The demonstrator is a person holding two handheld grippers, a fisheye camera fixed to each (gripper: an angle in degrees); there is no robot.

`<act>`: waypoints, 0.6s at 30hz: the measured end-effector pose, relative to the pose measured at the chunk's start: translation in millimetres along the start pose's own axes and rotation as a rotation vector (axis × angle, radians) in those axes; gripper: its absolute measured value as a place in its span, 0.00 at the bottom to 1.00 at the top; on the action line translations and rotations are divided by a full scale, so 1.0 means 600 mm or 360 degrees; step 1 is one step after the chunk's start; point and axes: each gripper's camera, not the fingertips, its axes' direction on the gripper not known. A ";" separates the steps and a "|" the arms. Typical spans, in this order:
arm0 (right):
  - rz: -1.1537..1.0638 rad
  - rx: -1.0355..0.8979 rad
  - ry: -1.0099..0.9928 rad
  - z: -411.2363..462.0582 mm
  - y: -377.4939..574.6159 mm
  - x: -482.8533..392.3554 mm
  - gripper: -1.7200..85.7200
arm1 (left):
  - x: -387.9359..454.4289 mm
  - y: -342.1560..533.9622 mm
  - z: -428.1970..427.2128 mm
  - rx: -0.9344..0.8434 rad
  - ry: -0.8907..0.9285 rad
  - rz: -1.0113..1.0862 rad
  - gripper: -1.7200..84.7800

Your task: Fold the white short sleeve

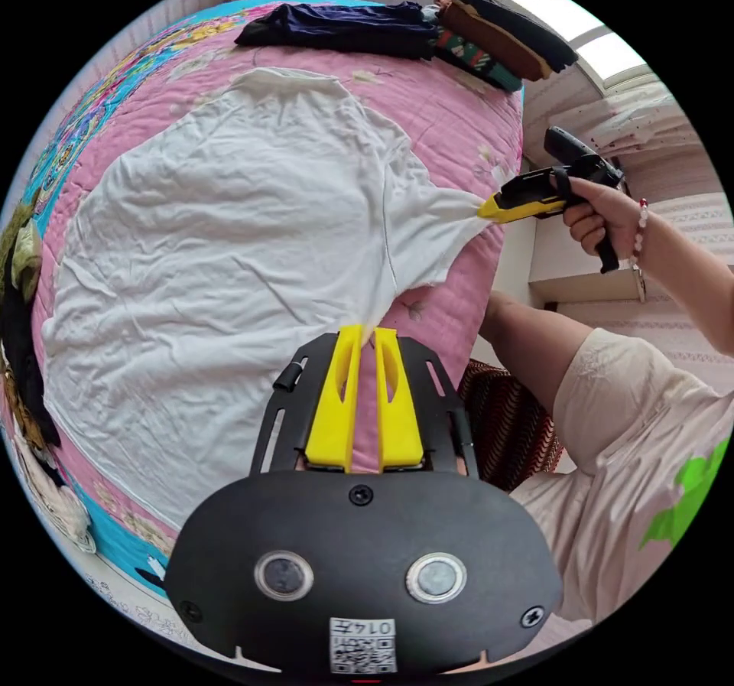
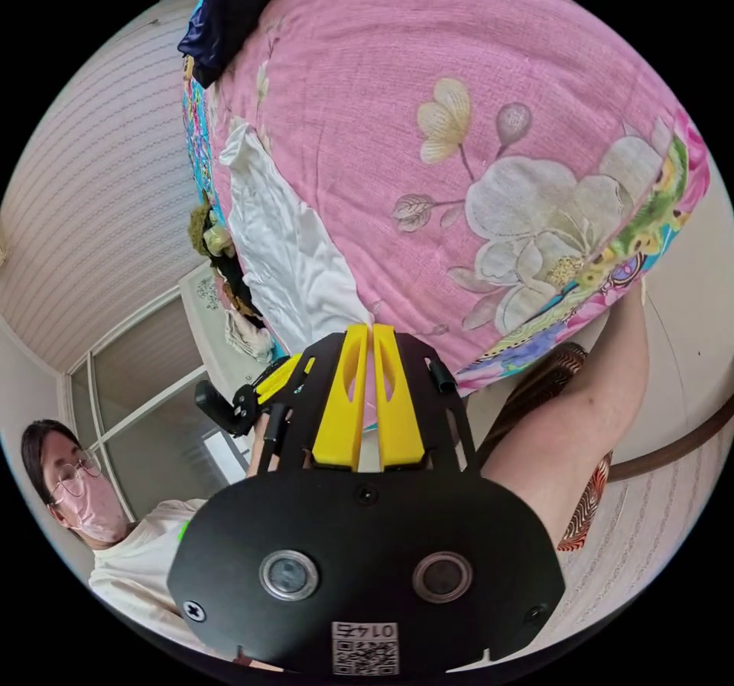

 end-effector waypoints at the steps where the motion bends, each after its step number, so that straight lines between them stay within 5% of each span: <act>1: -0.0022 -0.0023 0.0012 0.009 0.005 -0.009 0.04 | -0.005 0.000 -0.012 0.0033 0.0027 -0.0009 0.08; 7: -0.0099 0.0076 0.0185 -0.006 0.039 -0.065 0.08 | -0.062 -0.020 -0.077 0.0122 0.0016 -0.0062 0.08; 18: -0.1199 0.0164 0.0693 0.148 -0.096 -0.448 0.14 | -0.256 -0.225 -0.166 0.0313 -0.0029 -0.0182 0.04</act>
